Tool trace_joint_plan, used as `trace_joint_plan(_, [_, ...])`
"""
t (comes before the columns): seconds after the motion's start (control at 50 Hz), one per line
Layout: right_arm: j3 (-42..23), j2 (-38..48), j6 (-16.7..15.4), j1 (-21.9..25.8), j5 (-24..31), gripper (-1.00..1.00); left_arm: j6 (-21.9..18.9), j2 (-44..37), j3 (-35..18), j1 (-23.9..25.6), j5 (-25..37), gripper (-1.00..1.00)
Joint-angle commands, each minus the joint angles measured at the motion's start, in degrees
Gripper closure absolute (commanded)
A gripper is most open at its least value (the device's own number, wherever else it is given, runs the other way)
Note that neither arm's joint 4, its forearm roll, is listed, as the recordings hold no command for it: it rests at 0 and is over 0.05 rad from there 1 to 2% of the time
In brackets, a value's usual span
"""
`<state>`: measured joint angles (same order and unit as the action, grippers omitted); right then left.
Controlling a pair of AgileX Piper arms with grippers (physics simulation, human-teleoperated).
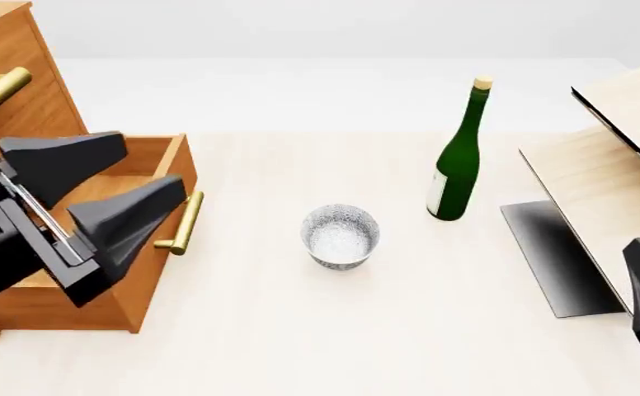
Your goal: Put the bowl in the bottom drawer of the cabinet.
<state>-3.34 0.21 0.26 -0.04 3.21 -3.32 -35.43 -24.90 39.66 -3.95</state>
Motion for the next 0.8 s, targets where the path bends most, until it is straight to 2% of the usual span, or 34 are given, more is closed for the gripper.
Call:
trace_joint_plan(0.02, [-0.02, 0.00, 0.00, -0.01, 0.02, -1.00, 0.19, -9.71, -6.63, 0.97, 0.36, -1.00])
trace_joint_plan(0.14, [-0.02, -0.01, 0.01, 0.02, 0.02, -1.00, 1.38, -12.37, -9.26, -0.35, 1.48, -1.00])
trace_joint_plan(0.36, [-0.02, 0.00, 0.00, 0.00, 0.03, -1.00, -0.75, -16.96, -14.57, -1.21, 6.67, -1.00])
trace_joint_plan(0.58, [-0.02, -0.01, 0.01, -0.01, 0.02, -1.00, -0.35, -23.23, -20.17, 1.79, 8.98, -1.00])
trace_joint_plan(0.7, [-0.02, 0.00, -0.01, 0.00, 0.03, -1.00, 0.90, -27.34, -23.08, 2.03, 10.20, -1.00])
trace_joint_plan(0.8, [-0.02, 0.00, 0.01, -0.01, 0.03, -1.00, 0.13, -29.79, -26.70, 1.70, 13.08, -1.00])
